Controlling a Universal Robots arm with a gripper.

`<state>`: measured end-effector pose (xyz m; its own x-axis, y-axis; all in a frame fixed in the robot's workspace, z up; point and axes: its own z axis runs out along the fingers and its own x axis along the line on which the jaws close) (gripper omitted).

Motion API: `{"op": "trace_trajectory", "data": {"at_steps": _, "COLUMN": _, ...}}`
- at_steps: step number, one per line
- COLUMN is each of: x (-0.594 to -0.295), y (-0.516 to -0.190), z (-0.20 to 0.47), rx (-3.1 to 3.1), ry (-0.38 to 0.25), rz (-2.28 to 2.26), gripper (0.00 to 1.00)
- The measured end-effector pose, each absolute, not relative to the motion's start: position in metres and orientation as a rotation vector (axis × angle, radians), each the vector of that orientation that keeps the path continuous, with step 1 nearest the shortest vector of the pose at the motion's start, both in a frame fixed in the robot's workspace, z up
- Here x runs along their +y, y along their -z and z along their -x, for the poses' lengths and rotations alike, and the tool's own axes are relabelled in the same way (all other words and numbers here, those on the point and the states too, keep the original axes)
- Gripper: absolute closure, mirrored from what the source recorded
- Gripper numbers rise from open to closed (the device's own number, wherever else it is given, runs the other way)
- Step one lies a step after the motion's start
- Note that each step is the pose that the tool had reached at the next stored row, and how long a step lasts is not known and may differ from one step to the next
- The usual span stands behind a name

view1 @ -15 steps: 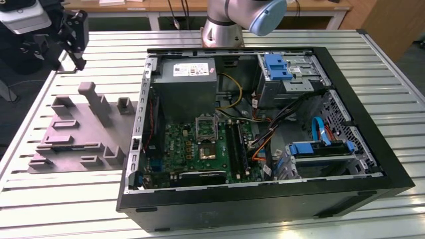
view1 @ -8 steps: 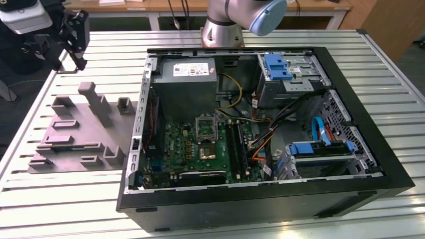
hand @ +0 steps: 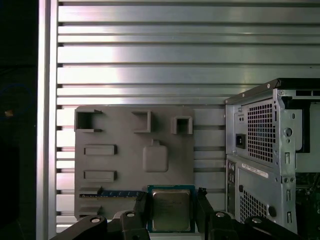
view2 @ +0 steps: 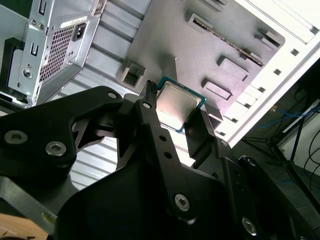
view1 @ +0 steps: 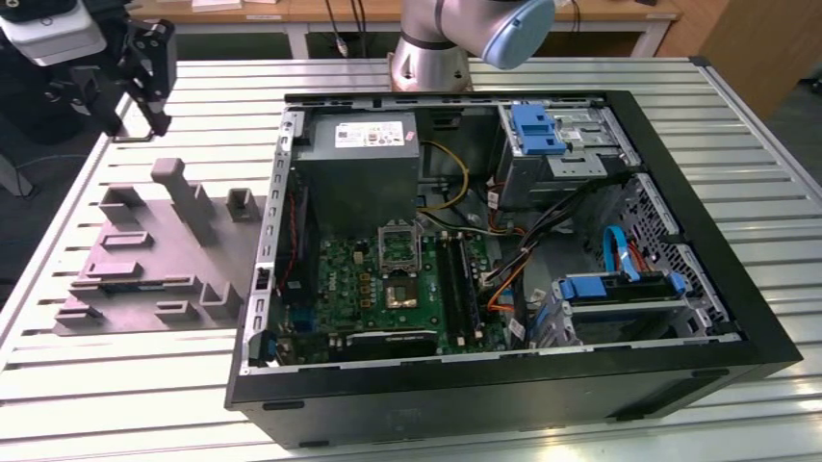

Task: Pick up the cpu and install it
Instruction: 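Pick up the cpu and move it towards the insertion slot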

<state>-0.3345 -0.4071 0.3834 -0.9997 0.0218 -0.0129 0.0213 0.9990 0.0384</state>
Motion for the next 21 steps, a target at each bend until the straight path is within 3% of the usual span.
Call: {"op": "trace_trajectory", "data": {"at_steps": 21, "x": -0.4071, "y": -0.3834, "z": 0.3315, "rx": 3.128, "ry": -0.060, "rz": -0.034, "gripper": 0.53}}
